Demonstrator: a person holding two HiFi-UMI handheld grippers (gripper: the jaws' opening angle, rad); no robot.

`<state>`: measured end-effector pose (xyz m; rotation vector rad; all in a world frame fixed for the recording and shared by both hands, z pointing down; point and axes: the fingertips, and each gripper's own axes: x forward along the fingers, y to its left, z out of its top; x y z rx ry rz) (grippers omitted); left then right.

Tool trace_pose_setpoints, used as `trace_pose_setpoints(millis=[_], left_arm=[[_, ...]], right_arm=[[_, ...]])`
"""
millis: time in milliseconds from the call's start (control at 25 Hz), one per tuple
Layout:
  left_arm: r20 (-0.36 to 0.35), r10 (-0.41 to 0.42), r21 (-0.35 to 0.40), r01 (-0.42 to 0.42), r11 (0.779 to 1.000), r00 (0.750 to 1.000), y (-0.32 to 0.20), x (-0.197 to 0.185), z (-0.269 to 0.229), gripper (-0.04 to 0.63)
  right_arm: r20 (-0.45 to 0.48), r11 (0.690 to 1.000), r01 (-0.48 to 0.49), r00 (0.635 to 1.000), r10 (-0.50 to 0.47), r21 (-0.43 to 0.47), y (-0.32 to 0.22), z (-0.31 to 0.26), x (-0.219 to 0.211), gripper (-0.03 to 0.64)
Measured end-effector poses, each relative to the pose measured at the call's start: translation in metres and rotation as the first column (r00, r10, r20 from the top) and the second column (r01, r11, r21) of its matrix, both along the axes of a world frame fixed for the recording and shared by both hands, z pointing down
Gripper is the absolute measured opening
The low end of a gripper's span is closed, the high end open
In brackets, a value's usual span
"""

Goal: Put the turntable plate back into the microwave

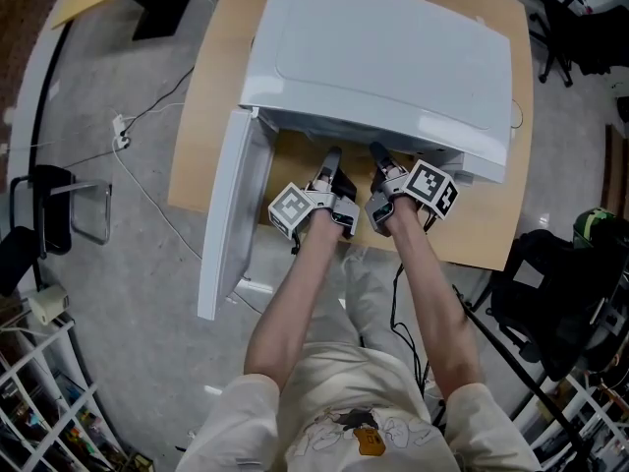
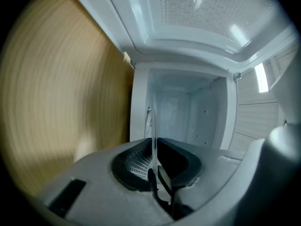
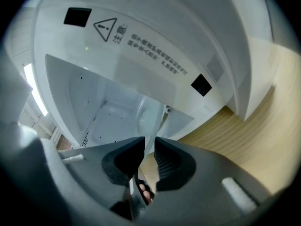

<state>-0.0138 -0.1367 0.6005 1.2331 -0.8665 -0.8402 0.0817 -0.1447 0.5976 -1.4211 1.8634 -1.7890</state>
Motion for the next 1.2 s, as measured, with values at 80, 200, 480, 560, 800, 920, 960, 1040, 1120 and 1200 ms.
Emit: trace_pose_setpoints(millis=[80,200,480,560,800,920,960,1040,1120,1200], left_arm=[[0.007,-0.008,-0.013,0.008,1.0,1.0,-0.001,-0.001,0.0,0.031],[0.008,-0.015,-0.034,0.015,0.999,1.0,-0.003,-0.001,0.003,0.029],[0.011,-0.032,-0.045,0.032,0.998,0.999,-0.029,0.003,0.003,0.029],[0.022,-0.016,-0.059,0.018,0.998,1.0,-0.038,0.001,0.004,0.029],[0.031,0.039,-0.127,-0.035,0.991,0.999,-0.041,0.006,0.013,0.027],[0.024,0.049,-0.139,-0.046,0.989,0.998,-0.04,0.01,0.013,0.027],[0.022,0.054,-0.142,-0.05,0.989,0.998,-0.04,0.01,0.013,0.026],[0.018,0.062,-0.146,-0.058,0.988,0.998,-0.039,0.009,0.013,0.027],[0.012,0.069,-0.142,-0.067,0.988,0.998,-0.039,0.009,0.012,0.027],[0.007,0.078,-0.136,-0.077,0.988,0.997,-0.04,0.007,0.011,0.028]], right_arm=[[-0.053,1.0,0.019,0.998,-0.018,0.014,0.0,0.001,-0.001,0.088],[-0.096,0.999,0.043,0.995,-0.041,0.022,0.005,-0.001,-0.002,0.1],[-0.17,0.994,0.111,0.979,-0.11,-0.002,0.026,0.004,-0.008,0.055],[-0.158,0.995,0.103,0.982,-0.102,-0.004,0.028,0.003,-0.012,0.055],[-0.174,0.993,0.117,0.979,-0.111,0.025,0.025,-0.003,-0.018,0.054],[-0.278,0.981,0.18,0.948,-0.154,0.07,0.014,-0.011,-0.017,0.054],[-0.348,0.97,0.227,0.919,-0.185,0.086,0.009,-0.013,-0.019,0.058],[-0.538,0.926,0.363,0.803,-0.255,0.103,0.0,-0.016,-0.024,0.057],[-0.728,0.848,0.522,0.615,-0.303,0.088,-0.005,-0.021,-0.029,0.056],[-0.856,0.758,0.651,0.418,-0.306,0.047,-0.005,-0.026,-0.035,0.076]])
